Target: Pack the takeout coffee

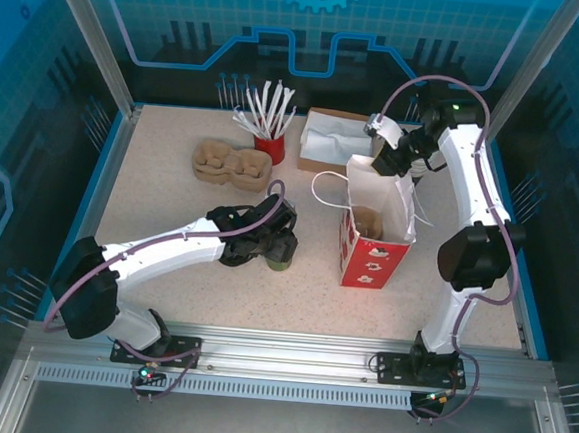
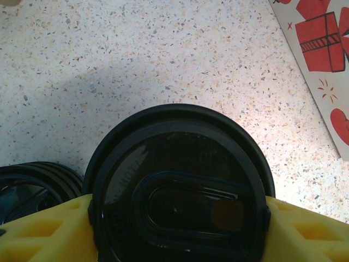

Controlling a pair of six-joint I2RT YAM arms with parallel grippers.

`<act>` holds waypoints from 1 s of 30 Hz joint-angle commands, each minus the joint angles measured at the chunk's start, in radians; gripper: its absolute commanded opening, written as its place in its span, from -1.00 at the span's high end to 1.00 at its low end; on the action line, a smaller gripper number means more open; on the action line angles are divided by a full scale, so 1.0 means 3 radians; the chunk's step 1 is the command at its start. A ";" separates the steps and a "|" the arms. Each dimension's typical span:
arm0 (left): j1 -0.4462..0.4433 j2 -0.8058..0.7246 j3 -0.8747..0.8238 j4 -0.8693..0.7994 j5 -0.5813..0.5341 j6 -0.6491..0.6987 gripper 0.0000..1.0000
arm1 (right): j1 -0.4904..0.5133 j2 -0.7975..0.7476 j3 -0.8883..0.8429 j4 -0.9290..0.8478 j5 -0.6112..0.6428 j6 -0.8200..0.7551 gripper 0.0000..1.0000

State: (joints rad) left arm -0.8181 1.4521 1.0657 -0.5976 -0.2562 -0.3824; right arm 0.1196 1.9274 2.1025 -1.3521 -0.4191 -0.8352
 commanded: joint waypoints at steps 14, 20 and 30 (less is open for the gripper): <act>-0.0009 -0.0356 0.0012 -0.0249 0.0113 -0.0029 -0.28 | 0.0209 -0.0380 0.0130 0.0173 0.0427 0.1295 1.00; -0.0010 -0.0473 0.0086 -0.0397 0.0067 -0.0058 -0.28 | 0.0197 -0.0399 0.0268 0.0140 0.0456 0.2112 1.00; -0.0010 -0.0922 0.0583 -0.1015 -0.0116 -0.0002 -0.28 | 0.0214 -0.0621 0.0029 0.0200 0.0372 0.2779 1.00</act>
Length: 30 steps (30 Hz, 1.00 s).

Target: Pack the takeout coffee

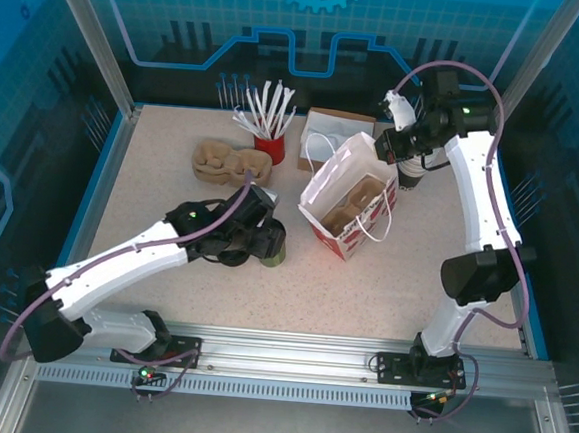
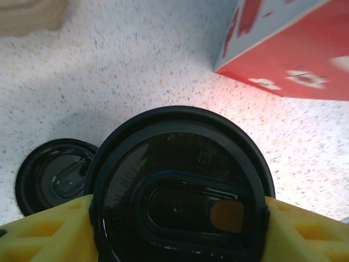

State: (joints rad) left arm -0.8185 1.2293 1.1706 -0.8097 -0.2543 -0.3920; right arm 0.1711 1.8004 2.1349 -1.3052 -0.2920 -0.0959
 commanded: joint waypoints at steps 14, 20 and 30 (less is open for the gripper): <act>-0.0012 -0.0346 0.1289 -0.0785 -0.0077 0.0240 -0.27 | 0.0153 -0.0495 -0.0505 0.0202 -0.0275 0.0352 1.00; -0.0013 -0.0250 0.1607 -0.0679 0.0013 0.0393 -0.27 | 0.0305 -0.0480 -0.0507 0.0188 -0.0379 0.0383 1.00; -0.0026 -0.0105 0.1622 -0.0275 0.0151 0.0440 -0.27 | 0.0490 -0.0438 -0.0518 0.0202 -0.0588 0.0566 1.00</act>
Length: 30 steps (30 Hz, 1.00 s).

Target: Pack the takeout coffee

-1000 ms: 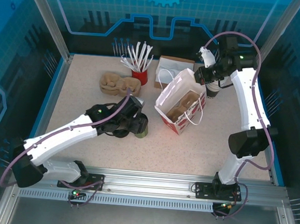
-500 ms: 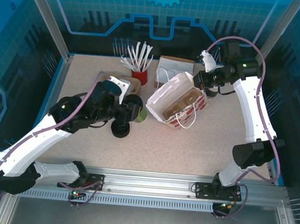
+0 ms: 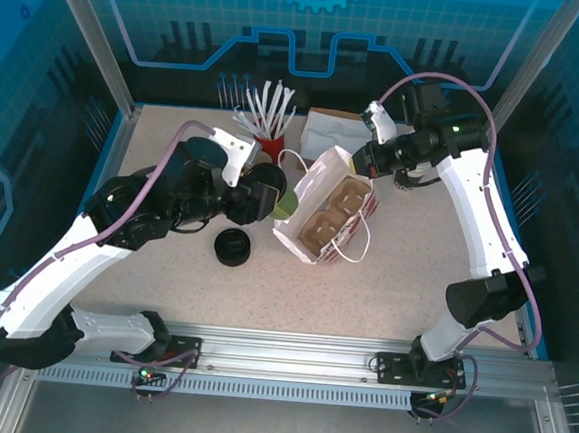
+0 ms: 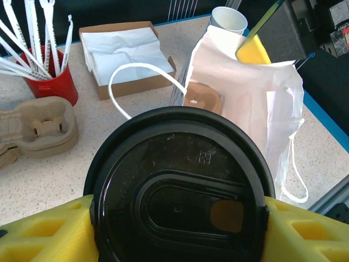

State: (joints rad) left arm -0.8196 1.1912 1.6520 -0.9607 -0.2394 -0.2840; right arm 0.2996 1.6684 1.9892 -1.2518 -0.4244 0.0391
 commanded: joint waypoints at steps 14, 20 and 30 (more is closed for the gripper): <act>-0.0352 0.0178 -0.0168 0.0600 -0.0075 0.0046 -0.26 | 0.0182 -0.0095 -0.0231 0.0199 -0.0070 0.0331 1.00; -0.0469 0.0205 -0.0310 0.0766 -0.0253 0.0064 -0.25 | 0.0223 -0.0149 -0.0313 0.0245 -0.0052 0.0377 1.00; -0.0468 0.0215 -0.0888 0.1373 -0.0482 0.0288 -0.24 | 0.0299 -0.0217 -0.0418 0.0399 -0.0046 0.0390 1.00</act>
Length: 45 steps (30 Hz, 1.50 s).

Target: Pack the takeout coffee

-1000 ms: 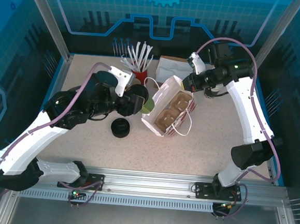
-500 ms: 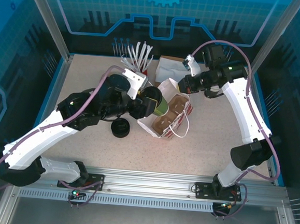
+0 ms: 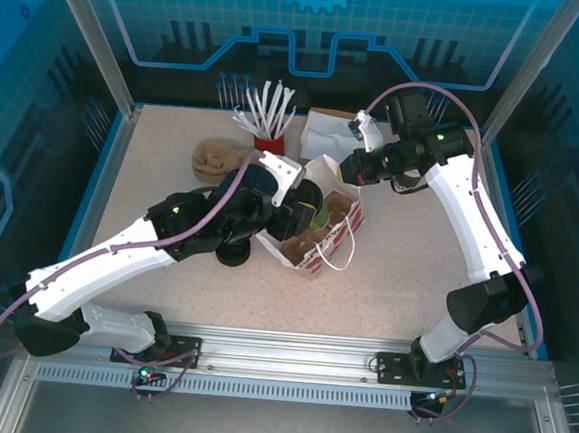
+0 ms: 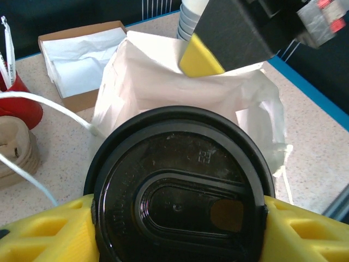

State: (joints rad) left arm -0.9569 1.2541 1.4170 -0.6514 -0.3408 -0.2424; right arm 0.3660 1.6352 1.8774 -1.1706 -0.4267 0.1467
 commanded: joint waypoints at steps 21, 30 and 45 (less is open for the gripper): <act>-0.0009 0.0132 -0.0926 0.1396 -0.0367 0.0408 -0.26 | 0.0134 -0.0050 -0.0189 0.0276 -0.0197 -0.0257 1.00; -0.0025 0.0326 -0.0895 0.1310 -0.0495 0.0221 -0.24 | 0.0181 -0.0278 -0.0423 0.0421 -0.0193 -0.0346 1.00; -0.0207 0.0618 -0.0375 0.0699 -0.0941 -0.0206 -0.23 | 0.0174 -0.0440 -0.0392 0.0421 -0.0499 -0.0676 1.00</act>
State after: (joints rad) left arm -1.0046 1.4101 1.2682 -0.4007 -0.5686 -0.2646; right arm 0.4061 1.5410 1.7649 -1.0534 -0.5179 -0.0071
